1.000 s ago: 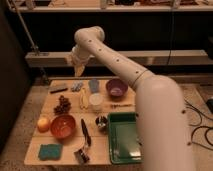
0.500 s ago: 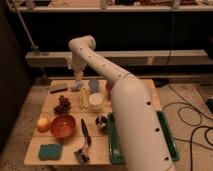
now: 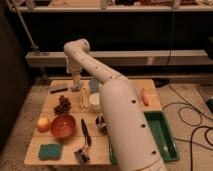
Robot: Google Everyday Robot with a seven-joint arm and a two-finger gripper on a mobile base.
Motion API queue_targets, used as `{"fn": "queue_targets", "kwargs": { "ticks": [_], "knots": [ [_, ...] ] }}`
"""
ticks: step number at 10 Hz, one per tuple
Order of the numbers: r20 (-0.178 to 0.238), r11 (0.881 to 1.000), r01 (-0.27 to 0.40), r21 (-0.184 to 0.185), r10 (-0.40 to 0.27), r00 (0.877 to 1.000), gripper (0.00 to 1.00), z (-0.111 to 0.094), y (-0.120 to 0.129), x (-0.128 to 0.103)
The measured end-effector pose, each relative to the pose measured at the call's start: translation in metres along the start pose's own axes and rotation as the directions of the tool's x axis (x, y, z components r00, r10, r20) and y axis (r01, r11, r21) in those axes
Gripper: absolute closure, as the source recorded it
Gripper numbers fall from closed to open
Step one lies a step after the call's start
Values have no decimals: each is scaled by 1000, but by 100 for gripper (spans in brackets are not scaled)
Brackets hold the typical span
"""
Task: Wipe tray with towel
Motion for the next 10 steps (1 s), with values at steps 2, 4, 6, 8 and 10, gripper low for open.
{"fn": "queue_targets", "kwargs": {
  "ticks": [2, 4, 6, 8, 10],
  "knots": [
    [3, 1000, -5, 1, 5, 1000, 35, 16, 7, 0],
    [-1, 999, -18, 30, 18, 1000, 35, 26, 13, 6],
    [-9, 999, -21, 50, 21, 1000, 35, 34, 15, 7],
    [-12, 998, -31, 51, 31, 999, 35, 43, 14, 6],
    [-13, 997, -58, 48, 58, 998, 35, 53, 15, 10]
  ]
}}
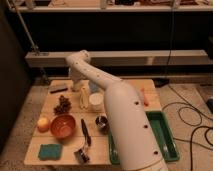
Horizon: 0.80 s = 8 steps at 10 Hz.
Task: Wipe tray with towel
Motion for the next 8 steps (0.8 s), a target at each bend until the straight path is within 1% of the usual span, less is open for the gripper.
{"fn": "queue_targets", "kwargs": {
  "ticks": [2, 5, 8],
  "knots": [
    [6, 999, -31, -13, 31, 1000, 35, 12, 2, 3],
    [14, 998, -49, -32, 49, 999, 35, 24, 1, 3],
    [14, 997, -65, -51, 66, 998, 35, 34, 3, 9]
  ]
}}
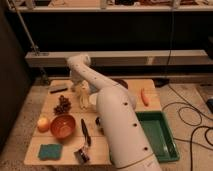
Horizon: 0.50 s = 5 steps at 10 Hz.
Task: Wipe tray with towel
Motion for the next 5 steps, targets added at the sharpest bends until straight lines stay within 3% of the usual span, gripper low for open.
{"fn": "queue_targets", "kwargs": {
  "ticks": [3, 5],
  "knots": [
    [4, 1000, -28, -2, 28, 1000, 35, 1, -4, 11],
    [8, 999, -36, -14, 36, 999, 47, 5, -5, 15]
  ]
}}
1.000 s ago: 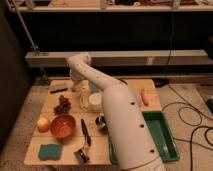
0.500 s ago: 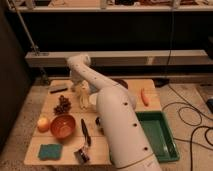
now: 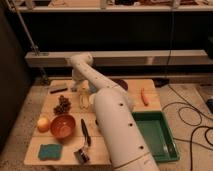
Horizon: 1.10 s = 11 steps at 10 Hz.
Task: Wipe tray with towel
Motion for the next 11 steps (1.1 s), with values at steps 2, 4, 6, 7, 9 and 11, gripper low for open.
{"fn": "queue_targets", "kwargs": {
  "ticks": [2, 4, 6, 7, 9, 11],
  "knots": [
    [5, 1000, 5, -16, -5, 1000, 67, 7, 3, -2],
    [16, 1000, 6, -23, -5, 1000, 88, 8, 4, -3],
    [49, 1000, 4, -16, -3, 999, 100, -2, -2, -3],
    [67, 1000, 8, -10, -7, 998, 100, -14, -7, -3],
    [129, 999, 39, 19, -41, 991, 100, -74, -24, -4],
    [190, 995, 79, 55, -88, 978, 100, -133, -29, -1]
  ]
}}
